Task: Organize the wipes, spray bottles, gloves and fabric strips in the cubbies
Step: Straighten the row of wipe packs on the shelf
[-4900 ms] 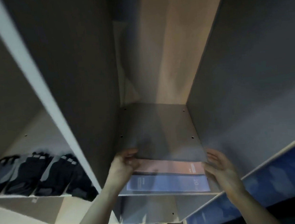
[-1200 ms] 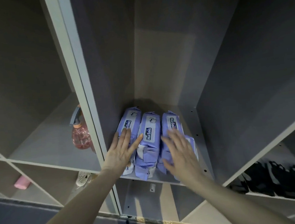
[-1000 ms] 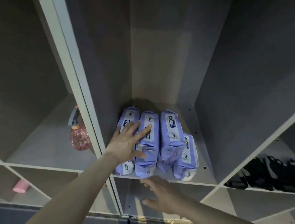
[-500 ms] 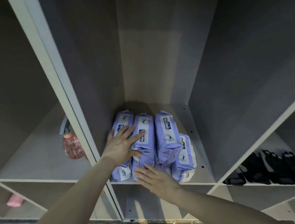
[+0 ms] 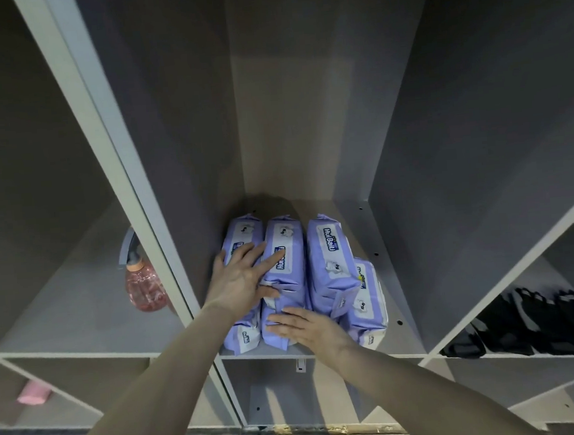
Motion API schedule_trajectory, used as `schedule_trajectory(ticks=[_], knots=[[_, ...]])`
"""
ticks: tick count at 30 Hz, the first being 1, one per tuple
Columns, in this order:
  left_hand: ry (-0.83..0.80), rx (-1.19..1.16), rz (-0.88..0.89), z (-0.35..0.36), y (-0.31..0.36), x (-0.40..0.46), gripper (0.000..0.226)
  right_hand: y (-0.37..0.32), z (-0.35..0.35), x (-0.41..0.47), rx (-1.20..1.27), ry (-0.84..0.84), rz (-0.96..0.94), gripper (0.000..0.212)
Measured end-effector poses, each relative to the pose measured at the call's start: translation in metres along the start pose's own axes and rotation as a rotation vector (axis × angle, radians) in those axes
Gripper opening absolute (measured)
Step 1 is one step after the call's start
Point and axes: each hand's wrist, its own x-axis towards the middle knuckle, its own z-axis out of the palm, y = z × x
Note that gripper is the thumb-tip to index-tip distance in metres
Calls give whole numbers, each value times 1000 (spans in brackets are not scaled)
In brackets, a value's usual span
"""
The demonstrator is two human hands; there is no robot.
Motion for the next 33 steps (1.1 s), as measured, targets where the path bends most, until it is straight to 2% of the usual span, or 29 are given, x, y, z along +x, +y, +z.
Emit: schedule_trajectory(ticks=[3,6,8,10,12,14,16,19,21,26,29,33], knots=[[-3,10,2,-1,2,1,71,-6,-3,-5,56,32,57,74],[-83,25,-11,-8,5,0,77,-24,-1,-34,242,237,145,64],[-161,82,-12,-15,5,-4,89,-35,8,-69,528,487,360,57],[-72,174,16,-14,5,-16,113,-38,22,-104,797,604,622,51],[38,292,25,-1,5,-35,135,-30,38,-120,994,496,897,68],[39,362,42,16,5,-52,143,-15,53,-118,1110,246,1039,104],[-3,426,15,28,4,-59,145,4,62,-109,1179,43,1006,124],[-11,515,-38,35,1,-54,141,23,77,-96,1393,-74,833,115],[2,519,-44,37,1,-51,140,30,85,-92,1508,-45,799,110],[29,537,-60,39,2,-48,132,42,101,-86,1561,43,832,93],[39,532,-76,40,2,-40,123,47,100,-83,1554,-1,809,90],[7,507,-77,38,1,-37,124,44,98,-82,1596,2,800,95]])
